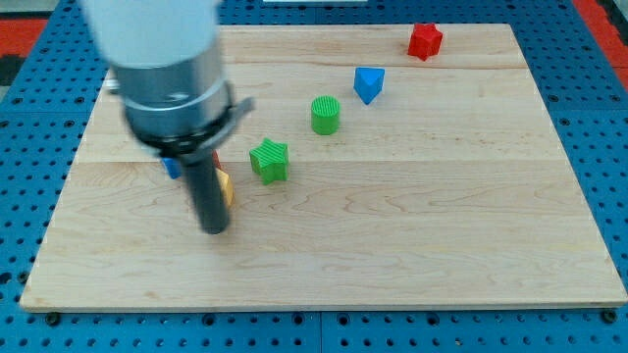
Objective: Separate the blue cube from the red circle
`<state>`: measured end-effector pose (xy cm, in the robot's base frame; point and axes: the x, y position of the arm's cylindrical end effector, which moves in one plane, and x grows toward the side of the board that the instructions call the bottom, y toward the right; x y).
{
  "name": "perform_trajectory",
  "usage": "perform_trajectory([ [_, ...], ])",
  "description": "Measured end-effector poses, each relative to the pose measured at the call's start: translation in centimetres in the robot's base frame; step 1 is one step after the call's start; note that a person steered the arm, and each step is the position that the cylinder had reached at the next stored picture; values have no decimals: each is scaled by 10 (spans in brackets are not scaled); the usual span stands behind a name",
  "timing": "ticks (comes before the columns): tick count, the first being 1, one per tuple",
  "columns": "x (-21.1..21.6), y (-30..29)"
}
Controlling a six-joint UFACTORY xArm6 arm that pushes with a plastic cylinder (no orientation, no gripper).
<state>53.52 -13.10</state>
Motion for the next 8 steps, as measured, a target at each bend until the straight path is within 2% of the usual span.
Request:
perform_trajectory([
  [1, -5, 33],
  [2, -21, 15],
  [3, -19, 2],
  [4, -1, -60],
  [6, -122, -66],
  [7, -147, -77],
  [8, -157, -63],
])
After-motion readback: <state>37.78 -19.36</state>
